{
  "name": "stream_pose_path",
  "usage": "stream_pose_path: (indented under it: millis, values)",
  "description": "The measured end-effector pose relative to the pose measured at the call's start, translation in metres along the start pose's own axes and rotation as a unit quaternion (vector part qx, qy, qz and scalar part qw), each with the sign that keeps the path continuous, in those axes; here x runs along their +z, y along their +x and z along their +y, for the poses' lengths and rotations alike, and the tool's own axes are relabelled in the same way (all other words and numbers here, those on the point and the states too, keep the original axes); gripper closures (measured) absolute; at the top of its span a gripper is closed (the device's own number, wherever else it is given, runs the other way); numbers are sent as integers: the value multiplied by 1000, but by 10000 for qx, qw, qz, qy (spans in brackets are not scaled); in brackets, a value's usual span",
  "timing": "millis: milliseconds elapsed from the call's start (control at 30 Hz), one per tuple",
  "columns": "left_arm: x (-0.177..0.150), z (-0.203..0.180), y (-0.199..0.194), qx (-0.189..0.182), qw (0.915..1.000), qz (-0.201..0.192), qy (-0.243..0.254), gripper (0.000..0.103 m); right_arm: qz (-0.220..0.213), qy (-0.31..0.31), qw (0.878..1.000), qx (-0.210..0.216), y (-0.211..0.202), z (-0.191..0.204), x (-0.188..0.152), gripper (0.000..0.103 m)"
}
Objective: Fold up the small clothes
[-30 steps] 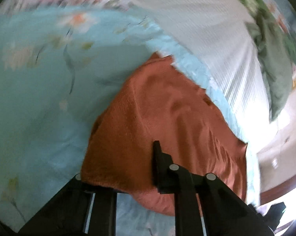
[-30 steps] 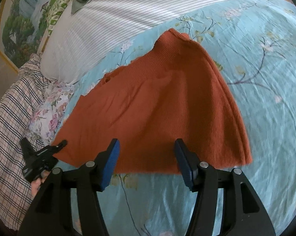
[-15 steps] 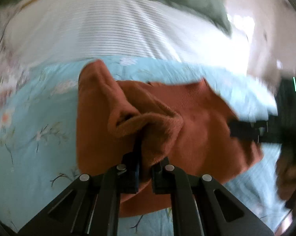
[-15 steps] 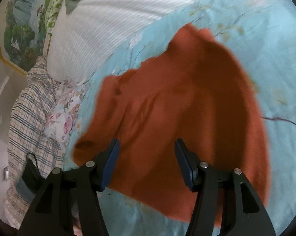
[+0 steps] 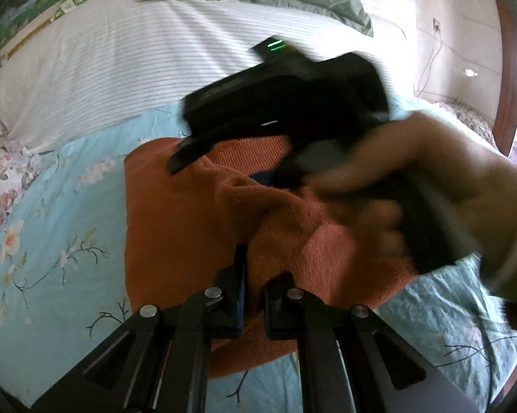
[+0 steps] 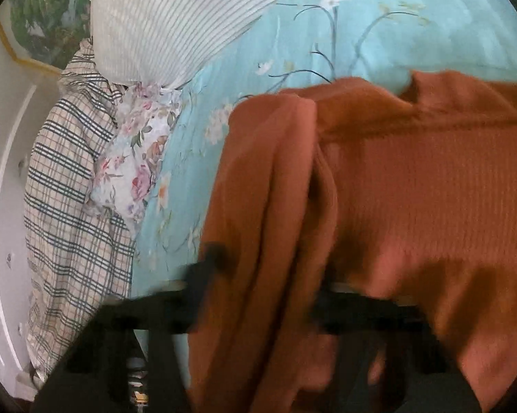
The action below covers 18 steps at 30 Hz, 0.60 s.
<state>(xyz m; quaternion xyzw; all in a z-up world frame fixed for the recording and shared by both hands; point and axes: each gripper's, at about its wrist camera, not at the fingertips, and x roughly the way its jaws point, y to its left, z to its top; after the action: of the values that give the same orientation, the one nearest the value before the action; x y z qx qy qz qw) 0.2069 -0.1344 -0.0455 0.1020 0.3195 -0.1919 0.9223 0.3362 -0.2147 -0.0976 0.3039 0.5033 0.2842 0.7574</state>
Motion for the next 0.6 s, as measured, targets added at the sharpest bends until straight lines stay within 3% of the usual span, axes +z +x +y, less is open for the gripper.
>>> stream_pose_path:
  millis: [167, 267, 433, 600]
  values:
    - [9, -4, -16, -77, 9999, -117, 93, 97, -638, -406, 9971, 92, -49, 20, -2, 87]
    - [20, -15, -28, -374, 9989, -275, 78, 97, -1093, -613, 9921, -40, -100, 19, -11, 87]
    - [41, -58, -29, -1082, 9935, -342, 79, 97, -1593, -554, 9833, -684, -166, -18, -35, 87]
    - [44, -104, -1, -1576, 9873, -56, 178, 97, -1640, 38, 9816, -981, -183, -80, -54, 88]
